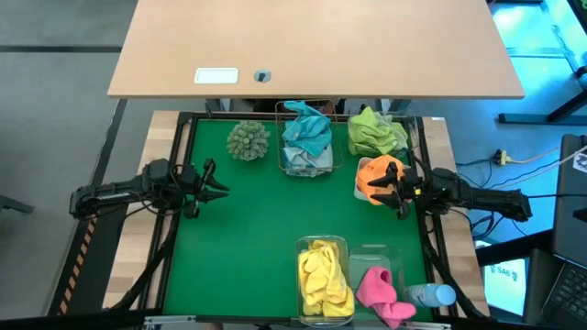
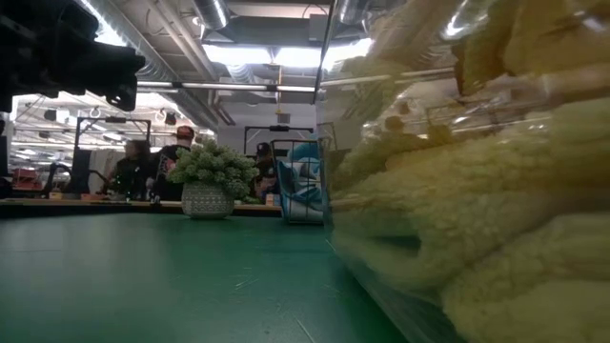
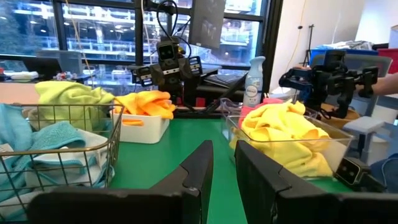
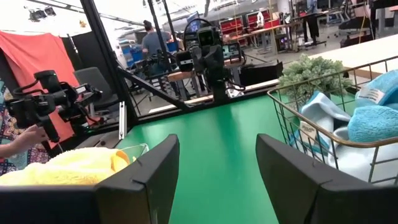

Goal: Sort microfiber towel by color & place in baskets
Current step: Return to Home Position

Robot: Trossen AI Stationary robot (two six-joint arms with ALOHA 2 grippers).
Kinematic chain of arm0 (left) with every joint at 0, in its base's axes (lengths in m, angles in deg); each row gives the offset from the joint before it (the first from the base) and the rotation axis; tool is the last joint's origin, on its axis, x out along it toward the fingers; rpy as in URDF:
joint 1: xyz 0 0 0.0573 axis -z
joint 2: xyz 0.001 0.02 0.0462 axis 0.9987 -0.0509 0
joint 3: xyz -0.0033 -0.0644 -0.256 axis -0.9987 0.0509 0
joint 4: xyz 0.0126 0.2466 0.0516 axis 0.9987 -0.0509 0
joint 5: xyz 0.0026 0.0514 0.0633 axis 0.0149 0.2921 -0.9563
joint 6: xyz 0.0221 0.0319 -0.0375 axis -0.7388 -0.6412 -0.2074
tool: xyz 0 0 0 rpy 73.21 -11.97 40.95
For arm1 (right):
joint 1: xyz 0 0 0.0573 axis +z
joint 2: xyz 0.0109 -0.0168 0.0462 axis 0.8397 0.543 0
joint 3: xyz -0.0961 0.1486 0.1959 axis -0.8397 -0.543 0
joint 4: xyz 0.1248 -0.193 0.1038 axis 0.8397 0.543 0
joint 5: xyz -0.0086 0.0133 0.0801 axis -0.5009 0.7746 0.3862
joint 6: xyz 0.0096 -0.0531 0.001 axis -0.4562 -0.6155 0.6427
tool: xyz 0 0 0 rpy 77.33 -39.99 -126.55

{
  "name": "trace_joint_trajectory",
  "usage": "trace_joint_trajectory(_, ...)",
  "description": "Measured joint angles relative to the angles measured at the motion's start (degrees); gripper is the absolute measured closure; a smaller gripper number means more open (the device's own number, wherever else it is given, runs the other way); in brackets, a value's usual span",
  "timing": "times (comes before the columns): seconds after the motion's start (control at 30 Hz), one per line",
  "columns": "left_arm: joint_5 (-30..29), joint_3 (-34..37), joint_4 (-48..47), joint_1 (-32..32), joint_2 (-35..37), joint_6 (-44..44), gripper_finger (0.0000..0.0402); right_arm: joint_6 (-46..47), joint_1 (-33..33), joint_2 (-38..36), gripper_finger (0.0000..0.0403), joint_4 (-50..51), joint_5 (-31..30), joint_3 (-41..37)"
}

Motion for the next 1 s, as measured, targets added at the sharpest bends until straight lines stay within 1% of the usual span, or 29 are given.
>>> trace_joint_trajectory(0.2, -0.3, 0.0, 0.0, 0.0, 0.0, -1.4, 0.0337, 0.0, 0.0, 0.0, 0.0191, 0.0, 0.0, 0.0)
trace_joint_trajectory(0.3, -1.5, 0.0, -0.1, 0.0, 0.0, -6.4, 0.0337, 0.0, 0.0, 0.0, 0.0191, 0.0, 0.0, 0.0)
trace_joint_trajectory(0.43, -5.4, 0.0, -0.6, 0.0, 0.0, -13.8, 0.0337, 0.0, 0.0, 0.0, 0.0191, 0.0, 0.1, 0.0)
trace_joint_trajectory(0.6, -13.5, 0.0, -2.0, 0.0, 0.0, -13.5, 0.0337, 0.0, 0.0, 0.0, 0.0191, 0.0, 0.1, 0.0)
trace_joint_trajectory(0.67, -15.7, 0.0, -2.5, 0.0, 0.0, -13.4, 0.0337, 0.0, 0.0, 0.0, 0.0191, 0.0, 0.1, 0.0)
trace_joint_trajectory(0.73, -16.6, 0.0, -2.7, 0.0, 0.0, -12.5, 0.0337, 0.0, 0.0, 0.0, 0.0191, 0.0, 0.1, 0.0)
trace_joint_trajectory(1.0, -16.7, 0.0, -2.8, 0.0, 0.0, -10.9, 0.0337, 0.0, 0.0, 0.0, 0.0191, 0.1, 0.1, 0.0)
